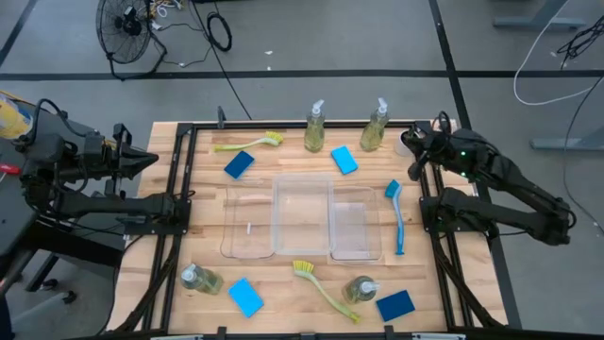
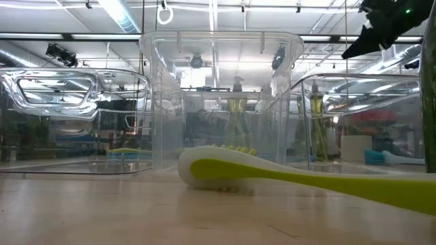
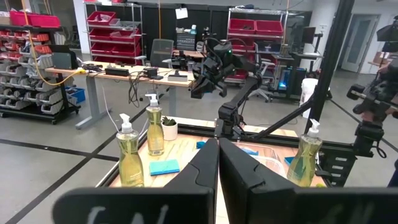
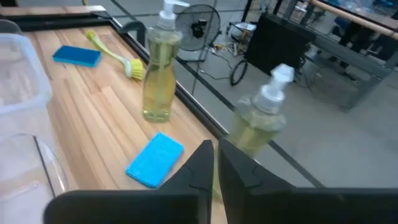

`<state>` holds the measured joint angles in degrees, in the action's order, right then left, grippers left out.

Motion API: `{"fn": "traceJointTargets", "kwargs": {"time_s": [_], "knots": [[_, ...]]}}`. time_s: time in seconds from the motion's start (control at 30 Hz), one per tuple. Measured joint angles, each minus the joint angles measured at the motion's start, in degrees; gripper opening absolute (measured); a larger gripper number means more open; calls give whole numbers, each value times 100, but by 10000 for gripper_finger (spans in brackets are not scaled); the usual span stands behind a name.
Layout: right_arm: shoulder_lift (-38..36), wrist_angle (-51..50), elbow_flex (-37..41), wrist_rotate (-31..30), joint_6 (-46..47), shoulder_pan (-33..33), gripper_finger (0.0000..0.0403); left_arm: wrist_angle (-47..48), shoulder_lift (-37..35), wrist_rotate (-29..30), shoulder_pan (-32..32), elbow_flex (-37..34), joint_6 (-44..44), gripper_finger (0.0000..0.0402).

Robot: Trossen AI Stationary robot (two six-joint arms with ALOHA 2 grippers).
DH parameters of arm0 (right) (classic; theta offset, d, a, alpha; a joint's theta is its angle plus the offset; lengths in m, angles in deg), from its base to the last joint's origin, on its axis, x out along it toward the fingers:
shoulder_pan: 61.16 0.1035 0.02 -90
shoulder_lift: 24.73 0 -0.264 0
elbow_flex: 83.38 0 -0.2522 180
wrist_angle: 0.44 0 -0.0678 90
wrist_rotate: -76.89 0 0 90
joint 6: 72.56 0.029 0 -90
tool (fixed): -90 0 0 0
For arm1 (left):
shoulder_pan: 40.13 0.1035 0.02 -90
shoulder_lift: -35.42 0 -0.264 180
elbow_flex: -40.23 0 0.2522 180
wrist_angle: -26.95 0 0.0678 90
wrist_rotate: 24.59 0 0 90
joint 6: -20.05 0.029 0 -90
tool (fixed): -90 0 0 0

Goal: Pick & Place Kitchen Sink Supplies
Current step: Put the transparent dishwashing liquid dispenser into the middle transparent bin

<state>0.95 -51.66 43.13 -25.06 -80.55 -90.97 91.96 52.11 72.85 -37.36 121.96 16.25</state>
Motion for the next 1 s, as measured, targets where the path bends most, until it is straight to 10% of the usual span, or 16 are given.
{"fn": "traceJointTargets", "kwargs": {"time_s": [0.63,1.0], "knots": [[1284,1744,134,-1156,320,-59,254,1,0,1,0,0,0,18],[1447,2968,720,-1181,446,-219,297,2,0,2,1,0,0,18]]}}
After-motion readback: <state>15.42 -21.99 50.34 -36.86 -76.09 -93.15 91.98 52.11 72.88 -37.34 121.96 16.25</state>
